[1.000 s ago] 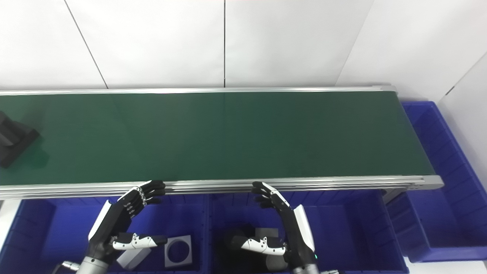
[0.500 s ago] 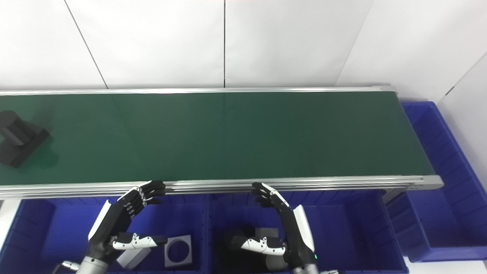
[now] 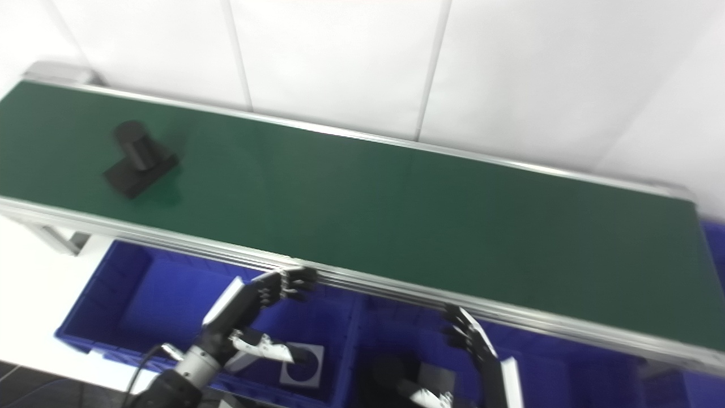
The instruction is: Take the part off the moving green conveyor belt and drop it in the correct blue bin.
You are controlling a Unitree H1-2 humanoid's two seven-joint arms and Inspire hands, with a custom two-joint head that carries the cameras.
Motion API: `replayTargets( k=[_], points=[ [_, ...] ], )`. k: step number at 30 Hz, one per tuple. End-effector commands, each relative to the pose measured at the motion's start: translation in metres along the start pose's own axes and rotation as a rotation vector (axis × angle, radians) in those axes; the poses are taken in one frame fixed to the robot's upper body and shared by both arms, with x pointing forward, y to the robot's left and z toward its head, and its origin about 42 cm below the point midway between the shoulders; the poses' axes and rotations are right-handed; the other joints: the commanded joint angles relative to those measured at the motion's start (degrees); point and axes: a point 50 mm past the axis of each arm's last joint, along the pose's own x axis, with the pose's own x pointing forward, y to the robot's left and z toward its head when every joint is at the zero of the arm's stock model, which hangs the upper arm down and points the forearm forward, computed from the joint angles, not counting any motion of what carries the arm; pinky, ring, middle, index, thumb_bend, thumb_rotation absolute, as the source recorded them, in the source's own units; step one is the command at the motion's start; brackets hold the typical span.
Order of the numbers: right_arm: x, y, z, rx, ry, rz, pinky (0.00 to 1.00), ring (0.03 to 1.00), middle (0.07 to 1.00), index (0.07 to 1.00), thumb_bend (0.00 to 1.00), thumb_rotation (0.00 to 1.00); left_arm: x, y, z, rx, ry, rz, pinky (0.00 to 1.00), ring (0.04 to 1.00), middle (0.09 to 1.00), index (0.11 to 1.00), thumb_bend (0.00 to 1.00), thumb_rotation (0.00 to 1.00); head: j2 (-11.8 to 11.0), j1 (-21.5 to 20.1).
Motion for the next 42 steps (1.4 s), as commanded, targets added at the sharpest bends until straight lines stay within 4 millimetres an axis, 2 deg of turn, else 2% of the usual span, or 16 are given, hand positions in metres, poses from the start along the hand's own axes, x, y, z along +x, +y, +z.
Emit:
replayTargets(
  k=[1, 11, 18, 28, 36, 42],
  points=[
    [0.002, -0.005, 0.004, -0.008, -0.068, -0.022, 0.72, 0.749, 0.783, 0.826, 0.88, 0.25, 0.007, -0.002, 0.009, 0.024, -0.070, 0.013, 0.69, 0.748, 0.787, 0.761, 0.91, 0.15, -0.81, -0.09],
    [0.000, -0.007, -0.006, -0.009, -0.042, -0.012, 0.72, 0.749, 0.785, 0.818, 0.87, 0.21, 0.011, -0.008, 0.004, 0.046, -0.053, 0.026, 0.67, 0.734, 0.770, 0.746, 0.93, 0.15, -3.10, -1.11],
    [-0.002, -0.005, -0.010, -0.021, -0.029, -0.017, 0.73, 0.746, 0.783, 0.818, 0.89, 0.22, 0.011, -0.008, 0.000, 0.050, -0.040, 0.028, 0.66, 0.722, 0.756, 0.740, 0.94, 0.13, -6.40, -1.46],
    [0.000, -0.004, -0.016, -0.017, -0.018, -0.027, 0.72, 0.736, 0.764, 0.807, 0.91, 0.21, 0.015, -0.009, -0.006, 0.054, -0.027, 0.027, 0.64, 0.703, 0.735, 0.722, 0.95, 0.12, -9.42, -0.35],
    [-0.002, -0.008, -0.008, -0.004, -0.046, -0.050, 0.72, 0.733, 0.771, 0.810, 0.93, 0.20, 0.015, -0.008, -0.007, 0.068, -0.024, 0.027, 0.63, 0.695, 0.732, 0.711, 0.96, 0.12, -9.71, 0.03],
    [0.000, -0.010, 0.016, 0.048, -0.120, -0.105, 0.67, 0.709, 0.747, 0.788, 0.96, 0.18, 0.014, -0.007, -0.007, 0.066, -0.024, 0.027, 0.63, 0.698, 0.734, 0.711, 0.97, 0.12, -9.20, -0.69]
  ],
)
